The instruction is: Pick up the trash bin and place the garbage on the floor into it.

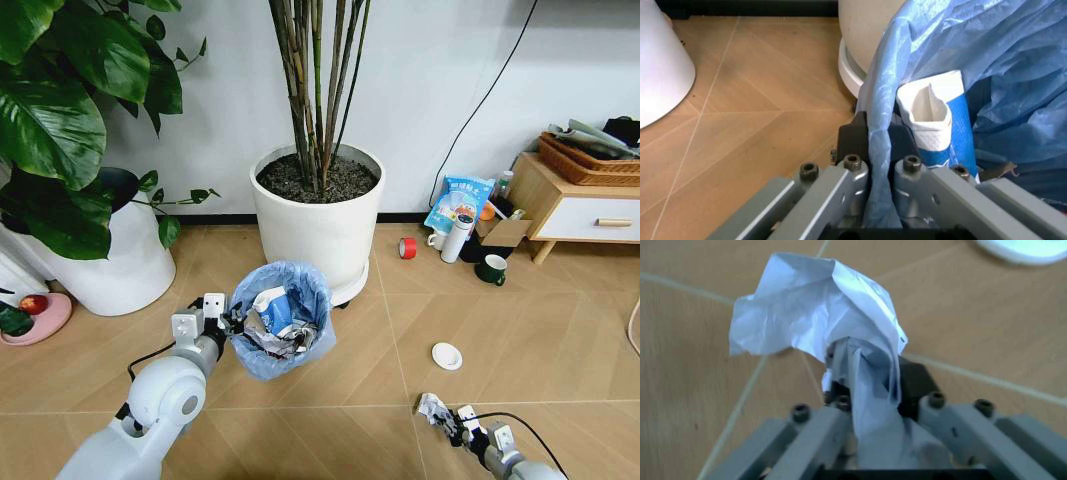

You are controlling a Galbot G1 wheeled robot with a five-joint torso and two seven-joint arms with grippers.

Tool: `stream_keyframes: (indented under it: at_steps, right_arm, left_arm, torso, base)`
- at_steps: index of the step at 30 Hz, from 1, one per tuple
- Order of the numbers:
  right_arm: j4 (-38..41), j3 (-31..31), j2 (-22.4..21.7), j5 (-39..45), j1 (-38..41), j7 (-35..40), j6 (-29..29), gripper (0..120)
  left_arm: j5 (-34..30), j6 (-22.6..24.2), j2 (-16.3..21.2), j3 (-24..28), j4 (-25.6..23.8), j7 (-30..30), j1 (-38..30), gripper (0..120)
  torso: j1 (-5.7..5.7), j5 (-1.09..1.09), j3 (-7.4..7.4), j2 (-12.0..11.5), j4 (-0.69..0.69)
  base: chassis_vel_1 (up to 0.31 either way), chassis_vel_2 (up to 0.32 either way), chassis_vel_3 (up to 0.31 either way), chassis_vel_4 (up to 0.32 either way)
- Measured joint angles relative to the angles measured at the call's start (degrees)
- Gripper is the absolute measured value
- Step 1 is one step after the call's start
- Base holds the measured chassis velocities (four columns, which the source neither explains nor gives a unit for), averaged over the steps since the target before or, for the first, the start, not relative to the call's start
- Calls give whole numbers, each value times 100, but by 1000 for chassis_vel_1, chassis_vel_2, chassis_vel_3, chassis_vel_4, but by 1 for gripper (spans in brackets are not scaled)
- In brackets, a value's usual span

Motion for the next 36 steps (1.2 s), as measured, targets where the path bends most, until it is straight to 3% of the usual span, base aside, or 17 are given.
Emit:
stream_keyframes:
  at_steps: [4, 10, 17, 18, 22, 23, 24, 25, 26, 27, 31, 34, 36]
  right_arm:
    - [231, 109, 34, 159, -11, 96, -36, 1]
    - [789, 394, 42, 475, -48, 198, -194, 0]
    - [2796, 724, -292, 1243, 186, 432, -772, 0]
    - [2796, 724, -292, 1243, 186, 432, -772, 0]
    - [3530, 507, -474, 1605, 581, 694, -1095, 0]
    - [3872, 324, -576, 1880, 794, 900, -1325, 0]
    - [4113, 195, -638, 2083, 993, 1043, -1433, 0]
    - [4434, -34, -730, 2428, 1320, 1270, -1587, 0]
    - [4564, -160, -761, 2607, 1475, 1358, -1687, 0]
    - [4691, -324, -793, 2820, 1688, 1432, -1833, 0]
    - [4880, -686, -834, 3129, 2120, 1439, -2103, 0]
    - [4885, -809, -848, 3190, 2207, 1427, -2155, 0]
    - [4883, -973, -884, 3202, 2275, 1377, -2208, 0]
  left_arm:
    - [-40, 5, 41, 3, 2, 8, -12, 0]
    - [-112, 18, 137, 17, 44, 44, -86, 0]
    - [-204, 39, 209, 119, 275, 205, -180, 0]
    - [-204, 39, 209, 119, 275, 205, -180, 0]
    - [-245, 57, 147, 275, 476, 242, -347, 0]
    - [-287, 85, 84, 423, 629, 265, -517, 0]
    - [-332, 102, 43, 521, 709, 282, -623, 0]
    - [-419, 116, -20, 682, 824, 302, -809, 0]
    - [-457, 121, -48, 762, 884, 301, -903, 0]
    - [-503, 125, -93, 909, 983, 290, -1061, 0]
    - [-615, 138, -211, 1232, 1173, 259, -1447, 0]
    - [-640, 145, -242, 1313, 1219, 237, -1571, 0]
    - [-685, 152, -266, 1428, 1263, 213, -1698, 0]
  torso:
    - [0, -2, 0, 0, 0]
    - [0, -2, 0, 0, 0]
    - [0, -4, -1, 0, 1]
    - [0, -4, -1, 0, 1]
    - [0, -1, -1, 1, 4]
    - [0, 8, 2, -1, -2]
    - [2, 4, 3, -1, 1]
    - [-1, -15, -2, 1, 0]
    - [0, -13, 0, 1, -1]
    - [0, 7, 1, 0, 2]
    - [0, -4, 1, 0, 1]
    - [0, 6, 0, 1, 0]
    - [0, -6, 1, 0, -1]
  base:
    - [0, 0, 0, 0]
    - [0, 0, 0, 0]
    - [0, 0, 0, 0]
    - [0, 0, 0, 0]
    - [0, 0, 0, 0]
    - [0, 0, 0, 0]
    - [0, 0, 0, 0]
    - [0, 0, 0, 0]
    - [0, 0, 0, 0]
    - [0, 0, 0, 0]
    - [0, 0, 0, 0]
    - [0, 0, 0, 0]
    - [0, 0, 0, 0]
